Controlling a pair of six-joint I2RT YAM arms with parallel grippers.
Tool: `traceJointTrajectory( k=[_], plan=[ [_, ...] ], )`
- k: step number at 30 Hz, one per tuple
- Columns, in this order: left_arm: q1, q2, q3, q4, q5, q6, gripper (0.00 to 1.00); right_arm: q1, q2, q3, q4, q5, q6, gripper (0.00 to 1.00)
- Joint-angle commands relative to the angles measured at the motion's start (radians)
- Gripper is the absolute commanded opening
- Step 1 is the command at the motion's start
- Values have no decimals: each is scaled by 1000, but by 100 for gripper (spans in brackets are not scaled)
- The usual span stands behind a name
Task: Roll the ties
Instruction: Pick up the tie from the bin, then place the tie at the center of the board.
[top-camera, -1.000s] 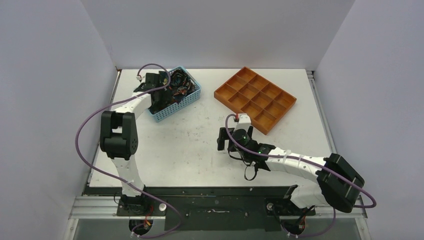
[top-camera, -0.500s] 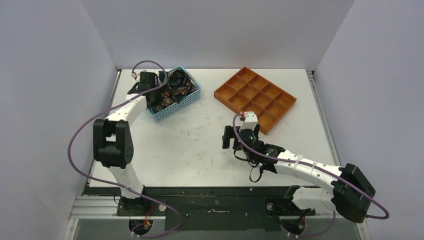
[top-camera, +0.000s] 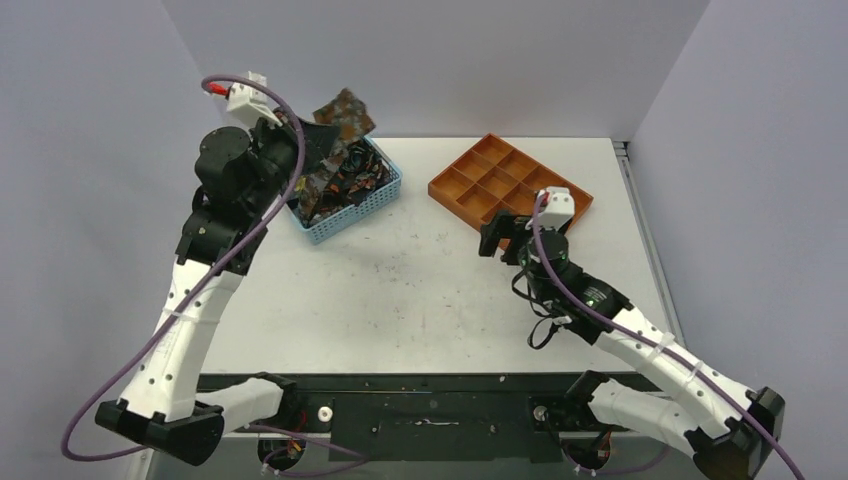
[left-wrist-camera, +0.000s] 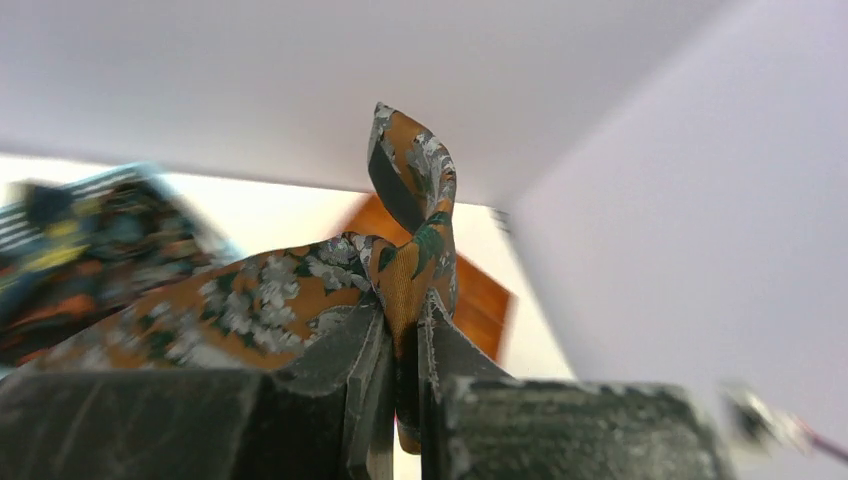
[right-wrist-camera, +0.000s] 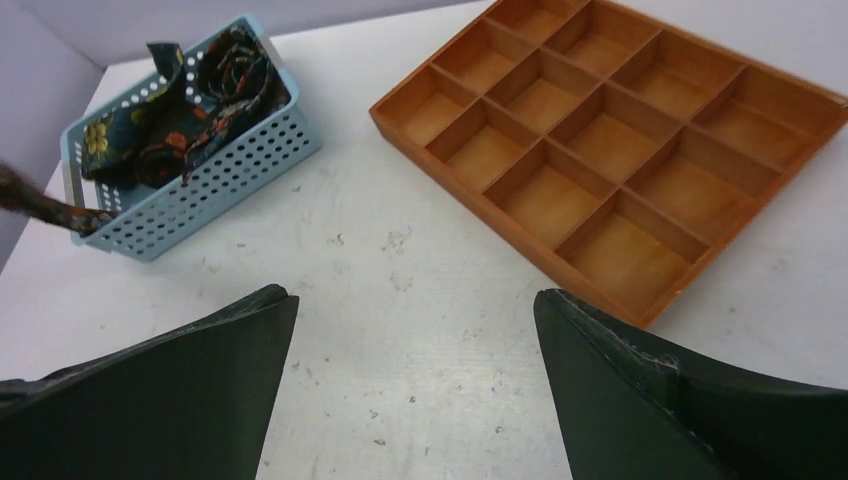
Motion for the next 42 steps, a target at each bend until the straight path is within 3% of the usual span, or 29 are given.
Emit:
traceJointTrajectory(
  k=[1, 7, 11, 17, 20, 25, 27, 29, 30, 31, 32, 34, 42],
  plan=[
    [-193, -5, 126, 0, 177, 35, 0, -46, -81, 76, -49, 53, -53, 93],
    [-474, 27, 306, -2, 189, 47, 0, -63, -147, 99, -71, 98, -67, 92],
    [-511, 52, 452, 51, 243, -28, 0, -64, -187, 80, -83, 127, -47, 92],
    [-513, 39, 448, 170, 298, -120, 0, -66, -237, 13, -83, 161, -29, 92],
    [-505, -58, 258, 108, 157, -48, 0, -68, -256, -29, -88, 158, -6, 92],
    [-406, -325, -386, 130, -81, -32, 0, -68, -323, -124, -108, 151, 24, 92],
    [-333, -421, -635, 193, -67, -101, 0, -69, -334, -159, -102, 126, 41, 92],
    [-269, -470, -839, 267, -30, -162, 14, -69, -327, -191, -88, 77, 51, 92],
    [-249, -488, -920, 303, -6, -182, 33, -68, -317, -205, -81, 48, 54, 92],
    [-235, -503, -975, 313, 8, -193, 59, -68, -306, -219, -71, 21, 58, 92],
    [-228, -516, -1004, 312, 4, -203, 76, -68, -298, -233, -60, -8, 58, 92],
    [-225, -550, -1013, 258, -19, -200, 97, -68, -280, -260, -36, -68, 55, 92],
    [-226, -704, -896, -133, -308, -251, 97, -4, -102, -370, 128, -274, 79, 97]
  ],
)
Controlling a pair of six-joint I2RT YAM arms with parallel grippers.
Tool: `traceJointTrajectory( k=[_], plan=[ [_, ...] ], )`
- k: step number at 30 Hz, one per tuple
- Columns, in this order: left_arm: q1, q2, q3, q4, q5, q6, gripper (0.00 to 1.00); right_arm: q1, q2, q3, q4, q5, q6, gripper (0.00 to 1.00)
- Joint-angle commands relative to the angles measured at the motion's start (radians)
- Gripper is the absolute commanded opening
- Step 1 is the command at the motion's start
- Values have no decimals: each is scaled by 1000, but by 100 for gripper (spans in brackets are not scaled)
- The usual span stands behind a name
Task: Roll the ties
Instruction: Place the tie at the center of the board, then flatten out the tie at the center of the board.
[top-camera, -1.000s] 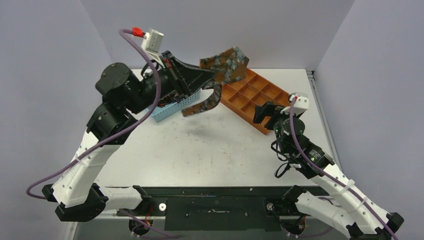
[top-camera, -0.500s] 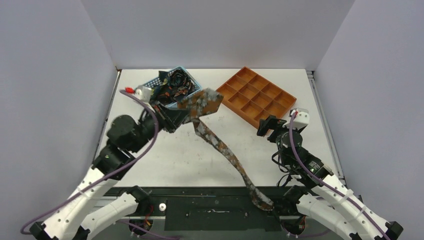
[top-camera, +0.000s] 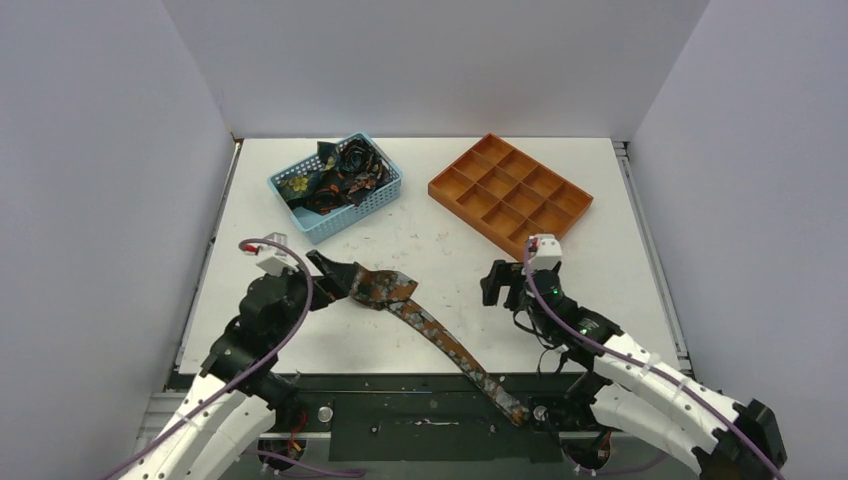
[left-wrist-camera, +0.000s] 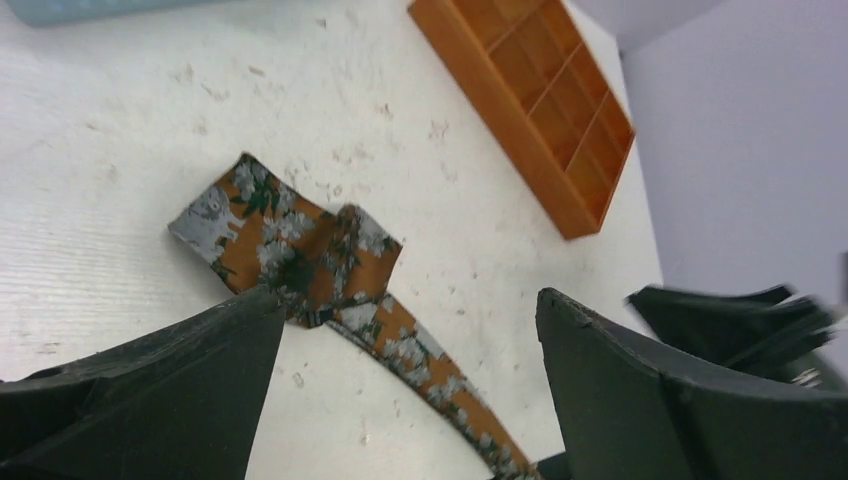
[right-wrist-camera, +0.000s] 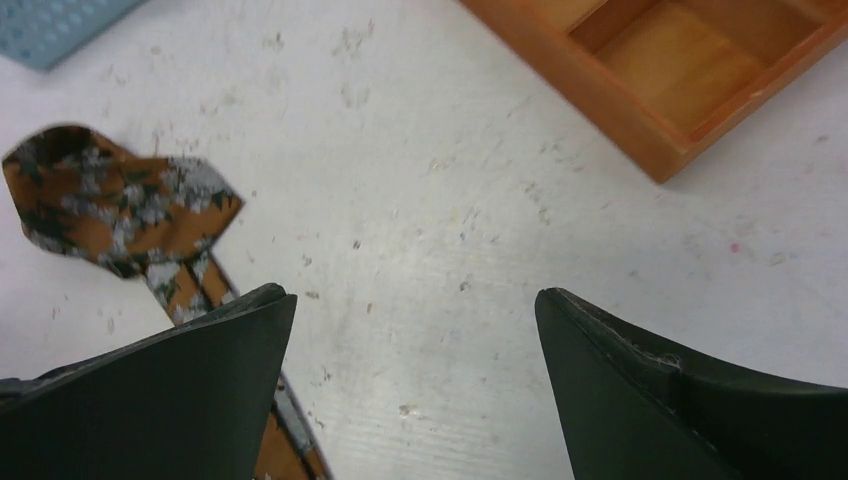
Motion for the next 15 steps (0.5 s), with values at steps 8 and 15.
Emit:
traceJointTrajectory(
  k=[8, 15],
  plan=[
    [-2, 78, 11, -229, -64, -169, 93, 321, 458, 9, 309, -13, 38, 98],
    [3, 160, -137, -40, -29, -296, 93, 338, 635, 48, 254, 16, 100, 98]
  ],
)
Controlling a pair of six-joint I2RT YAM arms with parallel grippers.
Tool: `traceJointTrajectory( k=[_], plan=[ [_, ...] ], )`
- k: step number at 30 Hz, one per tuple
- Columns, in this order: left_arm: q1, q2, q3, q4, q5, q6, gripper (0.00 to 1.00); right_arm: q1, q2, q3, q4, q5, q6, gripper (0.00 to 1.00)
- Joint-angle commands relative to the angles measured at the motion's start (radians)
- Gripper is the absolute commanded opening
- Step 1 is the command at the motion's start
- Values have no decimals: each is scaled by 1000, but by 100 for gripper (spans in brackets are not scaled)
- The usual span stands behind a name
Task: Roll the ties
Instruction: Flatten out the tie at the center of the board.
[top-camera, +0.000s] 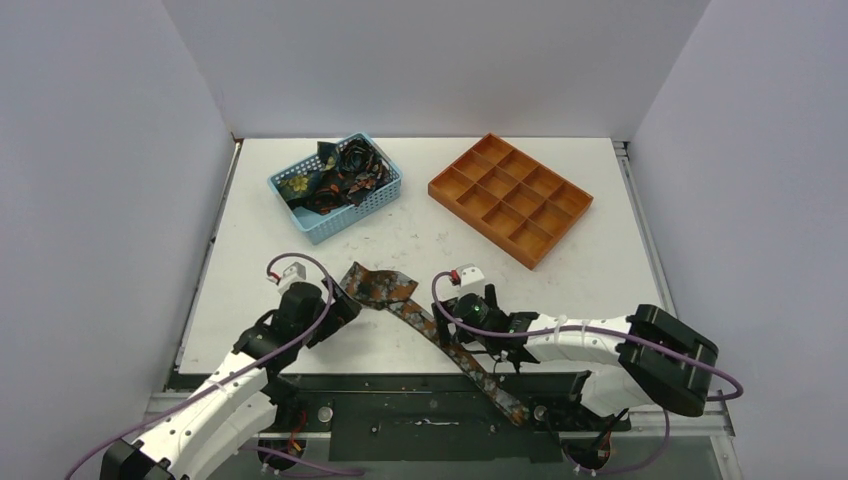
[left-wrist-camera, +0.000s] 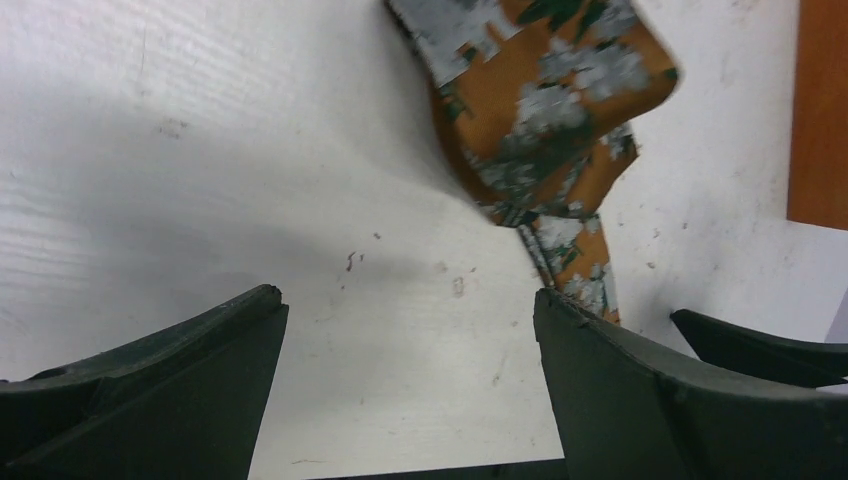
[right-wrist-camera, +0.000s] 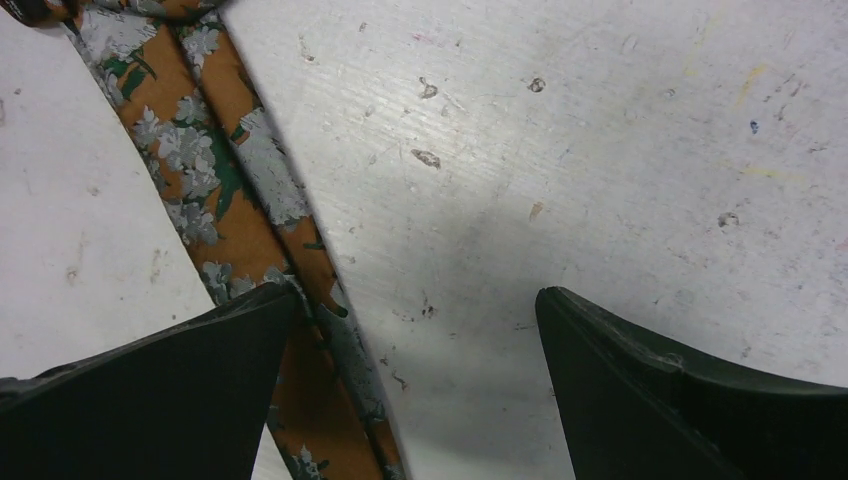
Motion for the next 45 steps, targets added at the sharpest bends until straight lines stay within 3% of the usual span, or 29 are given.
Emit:
traceJointTrajectory(
  k=[1, 5, 8, 14, 21, 25, 27, 29, 33, 35, 39, 42, 45],
  plan=[
    [3, 25, -50, 160, 62, -118, 93, 12, 44, 35, 5, 49, 71, 98],
    [3, 62, -88, 258, 140, -124, 93, 57, -31, -61, 7, 14, 146, 97],
    [3, 52, -114, 281, 167, -127, 92, 133, -13, -84, 9, -3, 232, 91],
    [4, -66, -119, 232, 156, -125, 92, 319, 82, 19, -23, 79, 302, 89],
    [4, -190, -95, 80, 125, -98, 92, 276, 12, 118, -246, 229, 210, 94],
    [-8, -203, -117, 105, 207, -59, 91, 198, -55, 76, -239, 153, 188, 92],
    [-68, -175, -108, 153, 260, -20, 91, 168, -118, 72, -277, 178, 181, 93],
    [-226, -116, -62, 171, 204, -5, 92, 115, -213, 70, -318, 198, 171, 93],
    [-660, 105, 74, 231, -125, -41, 98, -62, -342, 67, -393, 213, 181, 94],
    [-803, 245, 159, 242, -213, -42, 97, -143, -395, 62, -404, 199, 191, 94],
    [-855, 474, 238, 289, -198, -46, 96, -234, -457, 45, -391, 141, 202, 93],
    [-849, 603, 217, 416, -161, -64, 96, -240, -464, 25, -387, 110, 203, 93],
    [-840, 704, 264, 393, -184, -88, 97, -236, -476, -12, -360, 32, 176, 93]
  ],
)
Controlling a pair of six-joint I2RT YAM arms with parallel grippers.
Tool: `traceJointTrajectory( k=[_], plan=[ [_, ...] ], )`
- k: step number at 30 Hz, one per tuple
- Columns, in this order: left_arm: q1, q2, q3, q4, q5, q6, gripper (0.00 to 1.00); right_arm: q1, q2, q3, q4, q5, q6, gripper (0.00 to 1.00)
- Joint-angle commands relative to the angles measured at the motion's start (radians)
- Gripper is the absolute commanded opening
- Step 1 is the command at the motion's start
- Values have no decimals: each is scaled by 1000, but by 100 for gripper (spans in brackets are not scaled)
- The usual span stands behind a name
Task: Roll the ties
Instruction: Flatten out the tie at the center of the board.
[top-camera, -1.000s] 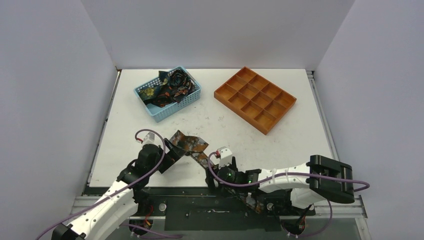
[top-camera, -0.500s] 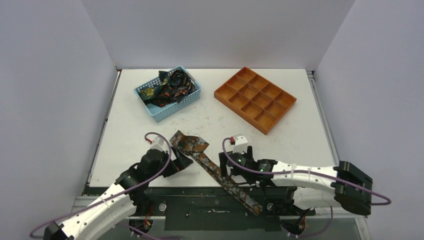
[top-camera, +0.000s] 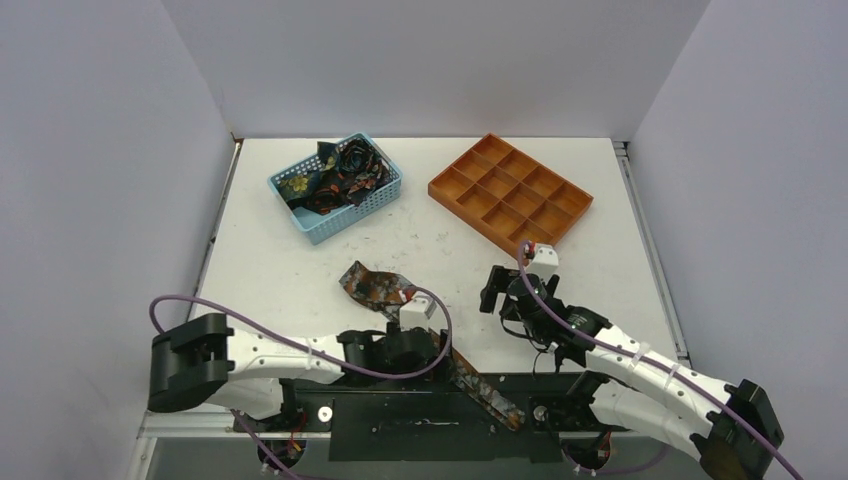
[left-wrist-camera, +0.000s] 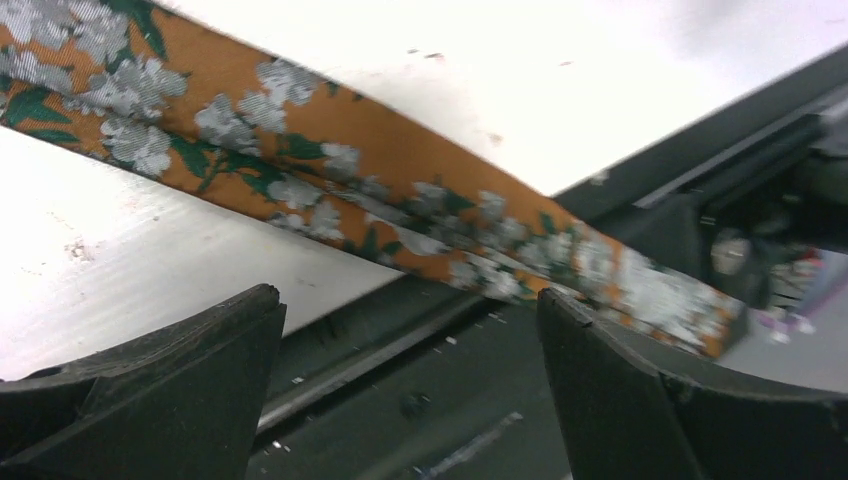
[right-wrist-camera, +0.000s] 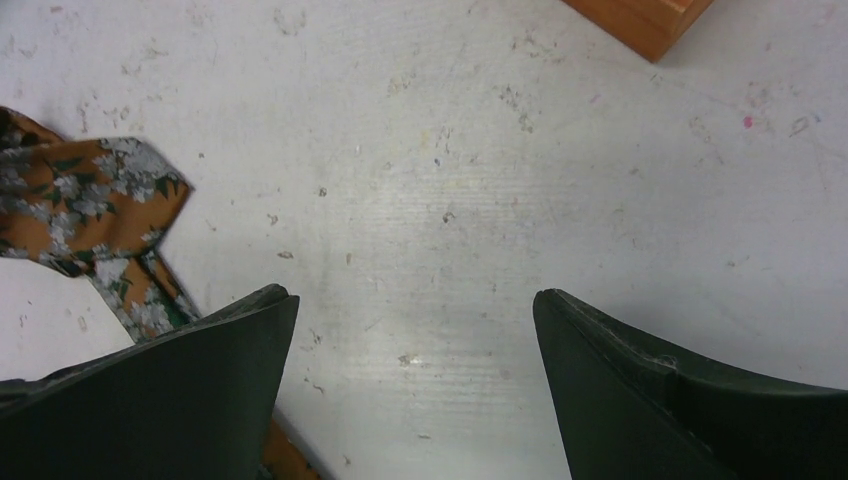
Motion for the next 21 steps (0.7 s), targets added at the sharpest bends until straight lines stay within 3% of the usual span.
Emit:
traceJointTrajectory(
  k=[1, 5, 7, 11, 14, 21],
  plan=[
    [11, 121, 51, 66, -51, -37, 97, 7, -21, -55, 24, -115, -21, 92],
    [30, 203, 45, 194, 12, -43, 100, 65, -73, -121, 7, -90, 20, 92],
    [41, 266, 77, 165, 33, -56, 100, 88, -105, -140, 15, -82, 36, 92],
    [59, 350, 94, 140, 43, -84, 85, 118, -117, -138, 1, -50, 56, 92],
    [77, 353, 74, 129, 30, -95, 64, 138, -124, -134, -10, -24, 70, 92],
    [96, 205, -69, 33, -55, -120, 22, 150, -135, -140, 2, -32, 69, 92]
  ],
)
